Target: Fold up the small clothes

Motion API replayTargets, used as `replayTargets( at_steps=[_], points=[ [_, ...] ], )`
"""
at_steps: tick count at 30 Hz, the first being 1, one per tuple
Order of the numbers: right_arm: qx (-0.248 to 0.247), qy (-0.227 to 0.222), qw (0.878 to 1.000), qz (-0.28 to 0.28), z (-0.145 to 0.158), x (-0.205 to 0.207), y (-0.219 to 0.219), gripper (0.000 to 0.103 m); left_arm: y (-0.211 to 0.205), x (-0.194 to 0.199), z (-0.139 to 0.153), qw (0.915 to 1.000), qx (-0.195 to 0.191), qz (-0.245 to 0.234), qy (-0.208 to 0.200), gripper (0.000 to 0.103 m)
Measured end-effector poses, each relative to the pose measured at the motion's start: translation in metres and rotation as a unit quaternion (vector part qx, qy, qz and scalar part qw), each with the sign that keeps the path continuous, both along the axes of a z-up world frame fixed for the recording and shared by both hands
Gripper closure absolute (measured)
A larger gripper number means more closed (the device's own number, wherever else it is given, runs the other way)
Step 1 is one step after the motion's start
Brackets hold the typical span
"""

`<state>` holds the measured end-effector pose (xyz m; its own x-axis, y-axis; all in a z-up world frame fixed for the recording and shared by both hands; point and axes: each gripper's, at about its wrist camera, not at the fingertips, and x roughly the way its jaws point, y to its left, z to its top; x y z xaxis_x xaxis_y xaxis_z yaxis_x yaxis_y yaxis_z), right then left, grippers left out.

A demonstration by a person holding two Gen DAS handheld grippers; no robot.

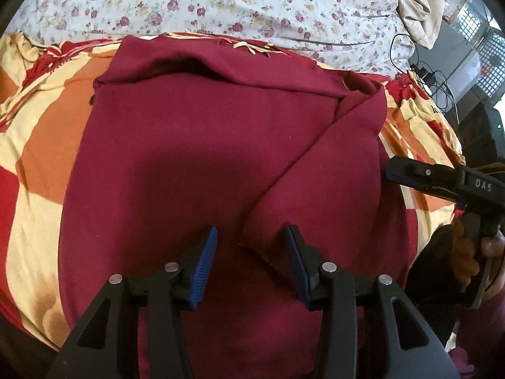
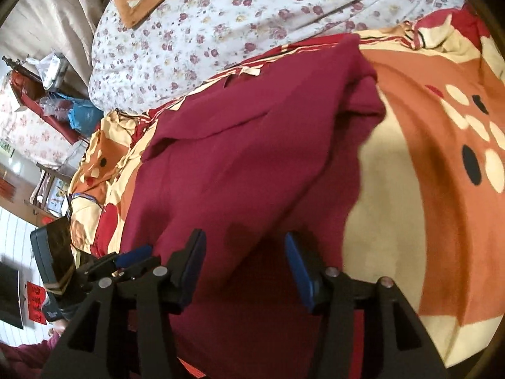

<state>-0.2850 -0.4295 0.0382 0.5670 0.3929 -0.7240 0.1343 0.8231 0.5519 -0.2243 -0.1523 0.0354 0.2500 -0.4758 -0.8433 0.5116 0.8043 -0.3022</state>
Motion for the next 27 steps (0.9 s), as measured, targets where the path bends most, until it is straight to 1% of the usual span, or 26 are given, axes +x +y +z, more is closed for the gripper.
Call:
replayTargets(
  at_steps=[4,6,7,9,11,12,13,14,16,18,21,22,25,27],
  points=[
    [0.005,-0.006,1.0,-0.006,0.003,-0.003,-0.006,0.047,-0.002,-0.005,0.002,0.9996,-0.015,-0.02,0.014,0.069],
    [0.006,-0.009,1.0,-0.007,0.004,-0.004,-0.006,0.046,-0.005,-0.004,-0.001,0.9996,-0.009,-0.019,0.02,0.069],
    [0.006,-0.01,1.0,-0.007,0.004,-0.004,-0.006,0.045,-0.006,-0.002,-0.005,0.9994,-0.011,-0.015,0.031,0.069],
    [0.005,-0.012,1.0,-0.011,0.005,-0.003,-0.008,0.045,-0.006,-0.001,-0.006,0.9991,-0.021,-0.002,0.036,0.069],
    [0.009,-0.016,1.0,-0.018,0.007,-0.004,-0.012,0.045,-0.007,-0.003,-0.006,0.9987,-0.036,-0.004,0.036,0.069],
    [0.009,-0.018,1.0,-0.021,0.007,-0.005,-0.013,0.045,-0.008,-0.003,-0.006,0.9981,-0.046,-0.009,0.04,0.073],
    [0.008,-0.019,0.999,-0.024,0.008,-0.006,-0.015,0.044,-0.009,-0.002,-0.006,0.9969,-0.06,-0.011,0.05,0.088],
    [0.007,-0.02,0.999,-0.029,0.008,-0.007,-0.018,0.044,-0.009,0.0,-0.006,0.9963,-0.064,-0.011,0.056,0.099],
    [0.005,-0.018,0.999,-0.04,0.008,-0.009,-0.024,0.043,-0.012,0.002,0.0,0.9948,-0.077,-0.022,0.064,0.102],
    [0.008,-0.02,0.999,-0.049,0.008,-0.011,-0.029,0.043,-0.017,0.003,0.017,0.9939,-0.088,-0.042,0.052,0.103],
    [0.006,-0.025,0.997,-0.066,0.012,-0.013,-0.042,0.043,-0.024,0.011,0.069,0.991,-0.111,-0.075,-0.001,0.103],
    [0.005,-0.027,0.997,-0.073,0.013,-0.013,-0.045,0.042,-0.025,0.017,0.085,0.9896,-0.119,-0.08,-0.014,0.103],
    [-0.01,-0.035,0.994,-0.104,0.02,-0.013,-0.061,0.042,-0.028,0.046,0.133,0.9874,-0.134,-0.07,-0.046,0.103],
    [-0.035,-0.036,0.992,-0.118,0.023,-0.01,-0.068,0.042,-0.027,0.068,0.154,0.986,-0.146,-0.059,-0.055,0.103]
  ],
)
